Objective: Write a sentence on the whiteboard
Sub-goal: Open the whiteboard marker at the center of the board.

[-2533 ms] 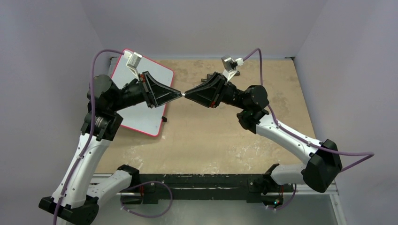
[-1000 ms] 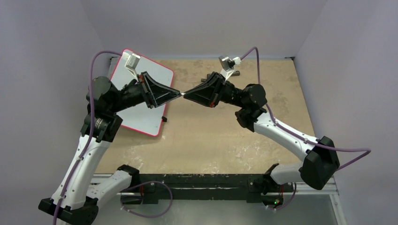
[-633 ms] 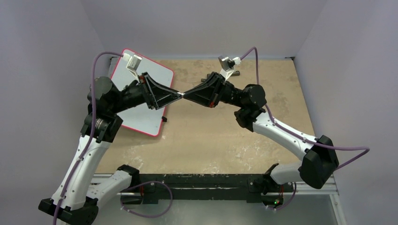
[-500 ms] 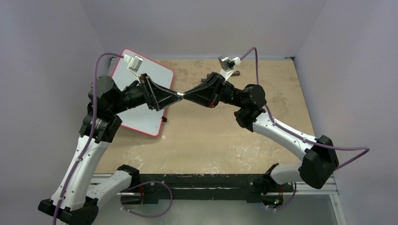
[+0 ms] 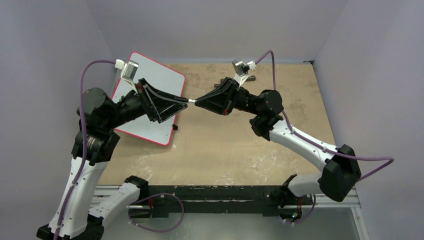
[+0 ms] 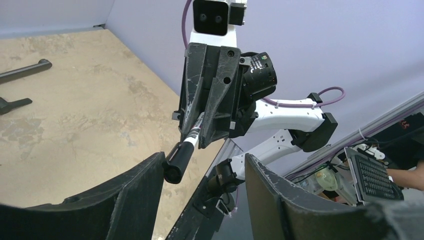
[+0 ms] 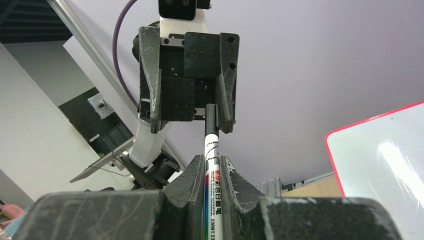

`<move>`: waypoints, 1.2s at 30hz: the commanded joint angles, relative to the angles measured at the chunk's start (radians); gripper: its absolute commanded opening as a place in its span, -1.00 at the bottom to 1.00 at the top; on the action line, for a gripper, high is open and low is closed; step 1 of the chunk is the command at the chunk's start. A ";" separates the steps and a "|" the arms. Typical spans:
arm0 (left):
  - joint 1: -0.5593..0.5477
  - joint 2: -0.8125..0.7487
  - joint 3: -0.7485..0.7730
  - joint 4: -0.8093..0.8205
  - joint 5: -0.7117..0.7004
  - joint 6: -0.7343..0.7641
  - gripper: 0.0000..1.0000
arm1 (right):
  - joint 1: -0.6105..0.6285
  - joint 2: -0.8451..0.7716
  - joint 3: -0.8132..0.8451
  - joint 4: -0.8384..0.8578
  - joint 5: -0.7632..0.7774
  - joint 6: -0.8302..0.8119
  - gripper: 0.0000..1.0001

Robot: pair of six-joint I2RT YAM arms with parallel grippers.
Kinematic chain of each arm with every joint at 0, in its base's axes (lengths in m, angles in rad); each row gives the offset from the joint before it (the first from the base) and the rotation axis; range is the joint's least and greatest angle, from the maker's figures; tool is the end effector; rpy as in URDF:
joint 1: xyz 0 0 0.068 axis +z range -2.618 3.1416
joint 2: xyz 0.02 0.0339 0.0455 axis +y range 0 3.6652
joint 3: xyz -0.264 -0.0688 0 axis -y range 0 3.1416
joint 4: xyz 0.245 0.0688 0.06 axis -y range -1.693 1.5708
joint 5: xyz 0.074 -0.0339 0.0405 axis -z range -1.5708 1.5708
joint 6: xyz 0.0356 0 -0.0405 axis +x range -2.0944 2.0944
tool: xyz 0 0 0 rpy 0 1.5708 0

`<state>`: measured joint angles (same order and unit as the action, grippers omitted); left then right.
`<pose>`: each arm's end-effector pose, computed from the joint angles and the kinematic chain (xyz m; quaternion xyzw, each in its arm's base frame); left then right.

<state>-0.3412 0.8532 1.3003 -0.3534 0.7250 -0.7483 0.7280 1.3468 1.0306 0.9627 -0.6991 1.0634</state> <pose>0.1255 -0.0696 0.4818 0.1296 0.6695 -0.5625 0.4676 0.2040 0.2125 0.4127 -0.2323 0.4642 0.7519 0.4064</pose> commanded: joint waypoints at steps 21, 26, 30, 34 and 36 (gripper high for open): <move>0.007 0.016 -0.026 0.116 0.001 0.003 -1.00 | -0.001 -0.084 -0.012 -0.020 0.015 -0.013 -1.00; 0.008 0.008 -0.024 0.114 -0.025 0.005 -1.00 | -0.017 -0.119 -0.040 0.001 0.020 -0.005 -1.00; 0.015 0.005 -0.024 0.131 -0.039 -0.006 -1.00 | -0.028 -0.136 -0.056 0.008 0.015 0.002 -1.00; 0.024 0.002 -0.026 0.145 -0.055 -0.014 -1.00 | -0.044 -0.143 -0.075 0.033 0.003 0.022 -1.00; 0.031 0.002 -0.026 0.148 -0.061 -0.022 -1.00 | -0.050 -0.148 -0.084 0.040 0.001 0.024 -1.00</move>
<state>-0.3492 0.8783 1.2613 -0.2779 0.7586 -0.7914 0.7212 1.2667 0.9646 0.9230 -0.6792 1.0615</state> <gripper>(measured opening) 0.110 0.106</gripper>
